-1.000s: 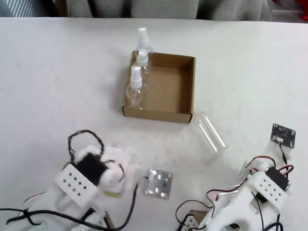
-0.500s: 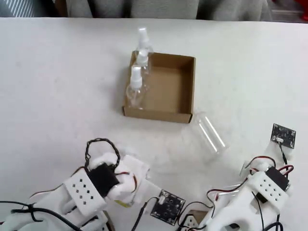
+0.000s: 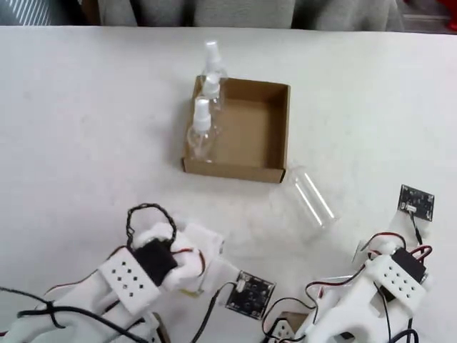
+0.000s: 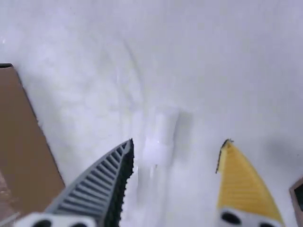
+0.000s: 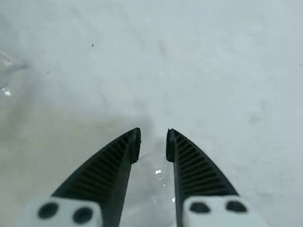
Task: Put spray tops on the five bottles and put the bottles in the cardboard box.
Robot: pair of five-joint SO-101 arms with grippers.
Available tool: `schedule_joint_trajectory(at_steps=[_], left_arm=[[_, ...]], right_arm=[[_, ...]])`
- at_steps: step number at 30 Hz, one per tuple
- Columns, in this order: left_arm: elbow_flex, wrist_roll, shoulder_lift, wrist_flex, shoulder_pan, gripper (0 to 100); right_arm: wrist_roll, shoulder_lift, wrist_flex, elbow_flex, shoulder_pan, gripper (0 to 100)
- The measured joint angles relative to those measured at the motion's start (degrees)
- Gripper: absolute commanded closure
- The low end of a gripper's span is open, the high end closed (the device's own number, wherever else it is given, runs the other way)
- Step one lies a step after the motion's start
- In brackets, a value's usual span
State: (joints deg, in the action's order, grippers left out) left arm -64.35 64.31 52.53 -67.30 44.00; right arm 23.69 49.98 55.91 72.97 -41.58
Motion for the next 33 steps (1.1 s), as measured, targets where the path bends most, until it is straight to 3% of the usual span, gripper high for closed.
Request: schedule_joint_trajectory(at_steps=[18,27,33], left_arm=[[7.91,0.09,-35.16,12.31,-9.14,71],[8.97,0.09,-37.27,12.48,-8.18,88],[8.97,0.09,-37.45,12.48,-6.77,90]], right_arm=[[0.26,0.18,0.0,0.0,1.05,92.8],[0.26,0.18,0.0,0.0,1.05,92.8],[0.26,0.18,0.0,0.0,1.05,92.8]])
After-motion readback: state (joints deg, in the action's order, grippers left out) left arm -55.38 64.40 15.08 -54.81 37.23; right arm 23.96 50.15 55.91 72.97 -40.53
